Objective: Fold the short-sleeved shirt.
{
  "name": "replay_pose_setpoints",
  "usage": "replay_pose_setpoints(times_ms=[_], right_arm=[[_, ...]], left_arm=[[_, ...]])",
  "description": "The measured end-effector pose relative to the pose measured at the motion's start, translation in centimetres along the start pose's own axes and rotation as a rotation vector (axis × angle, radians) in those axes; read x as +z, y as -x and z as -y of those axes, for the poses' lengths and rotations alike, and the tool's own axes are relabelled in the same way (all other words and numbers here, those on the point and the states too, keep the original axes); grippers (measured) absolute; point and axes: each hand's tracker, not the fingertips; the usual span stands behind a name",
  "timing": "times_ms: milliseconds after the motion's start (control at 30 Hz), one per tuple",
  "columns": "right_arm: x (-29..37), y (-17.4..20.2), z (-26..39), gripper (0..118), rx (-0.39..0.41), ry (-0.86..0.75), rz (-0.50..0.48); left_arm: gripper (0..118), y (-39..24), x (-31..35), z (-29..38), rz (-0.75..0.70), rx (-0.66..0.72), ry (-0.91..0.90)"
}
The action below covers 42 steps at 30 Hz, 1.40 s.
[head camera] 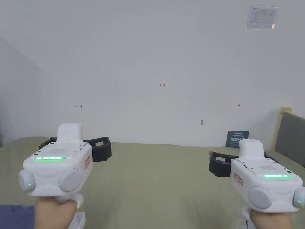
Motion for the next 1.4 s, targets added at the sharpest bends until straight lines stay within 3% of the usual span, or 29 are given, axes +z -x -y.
replay_pose_setpoints(times_ms=[1133,1400], right_arm=[[0.4,-0.1,-0.4,118,-0.008,-0.011,-0.003],[0.4,-0.1,-0.4,118,-0.042,0.002,-0.011]], left_arm=[[118,-0.1,1.4,-0.3,-0.022,0.027,0.012],[118,-0.4,1.4,-0.4,-0.017,0.025,0.022]])
